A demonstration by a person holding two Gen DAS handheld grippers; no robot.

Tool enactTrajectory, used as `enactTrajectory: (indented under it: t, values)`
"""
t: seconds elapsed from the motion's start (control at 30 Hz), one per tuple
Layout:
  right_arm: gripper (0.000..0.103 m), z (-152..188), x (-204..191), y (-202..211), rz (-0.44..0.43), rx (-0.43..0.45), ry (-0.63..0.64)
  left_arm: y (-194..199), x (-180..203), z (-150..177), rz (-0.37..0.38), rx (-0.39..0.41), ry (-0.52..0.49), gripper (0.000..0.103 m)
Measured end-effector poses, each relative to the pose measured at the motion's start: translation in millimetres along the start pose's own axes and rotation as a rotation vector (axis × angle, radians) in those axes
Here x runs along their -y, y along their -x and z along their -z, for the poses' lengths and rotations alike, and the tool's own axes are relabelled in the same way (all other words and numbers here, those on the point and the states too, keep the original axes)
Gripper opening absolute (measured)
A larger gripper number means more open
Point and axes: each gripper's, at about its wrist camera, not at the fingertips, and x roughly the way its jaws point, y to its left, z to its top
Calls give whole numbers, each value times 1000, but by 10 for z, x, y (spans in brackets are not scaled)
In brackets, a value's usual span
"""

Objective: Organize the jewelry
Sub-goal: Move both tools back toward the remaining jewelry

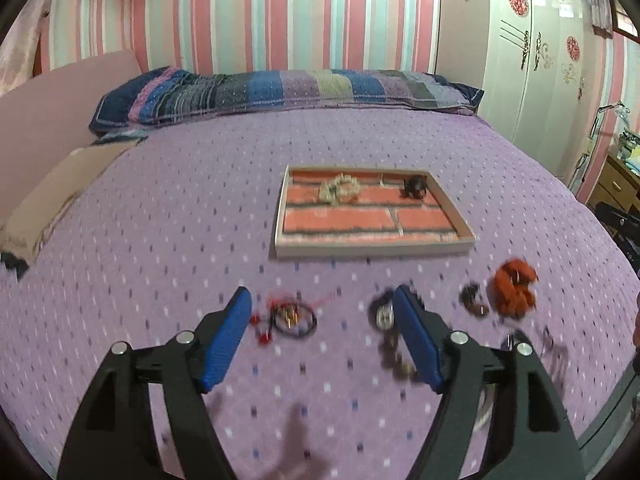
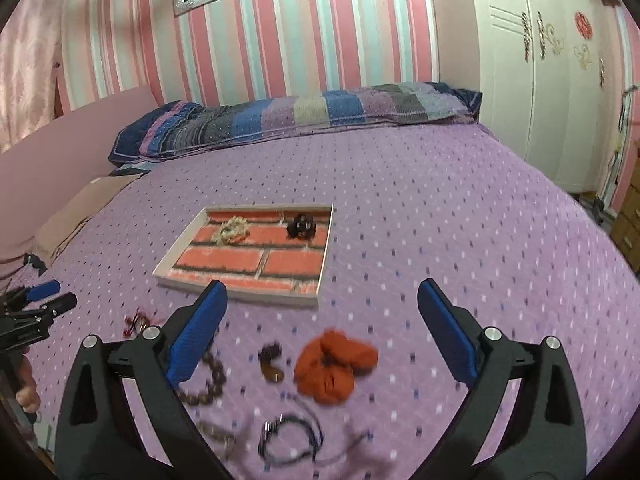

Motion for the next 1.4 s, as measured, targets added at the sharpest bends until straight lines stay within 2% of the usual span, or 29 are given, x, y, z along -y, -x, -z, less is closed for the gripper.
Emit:
enactTrajectory:
  t: [0.27, 0.47, 0.73, 0.9, 1.2, 1.4]
  values:
    - [95, 894, 58, -68, 67, -21, -14, -59, -58, 729, -2, -20, 45, 72]
    - [95, 1268, -34, -146, 127, -22, 22, -240, -73, 939, 23, -50, 115, 72]
    - [95, 1438, -17, -382, 192, -41, 30, -365, 135, 1125, 64, -68, 120, 72]
    - [95, 1520, 23, -513, 197, -69, 36, -511, 276, 1174, 54, -84, 84, 73]
    - [94, 1553, -34, -643, 207, -97, 57, -772, -1, 1099, 14, -107, 133, 73]
    - [88, 1560, -77, -705, 211, -114, 72, -912, -235, 1030, -31, -116, 150, 73]
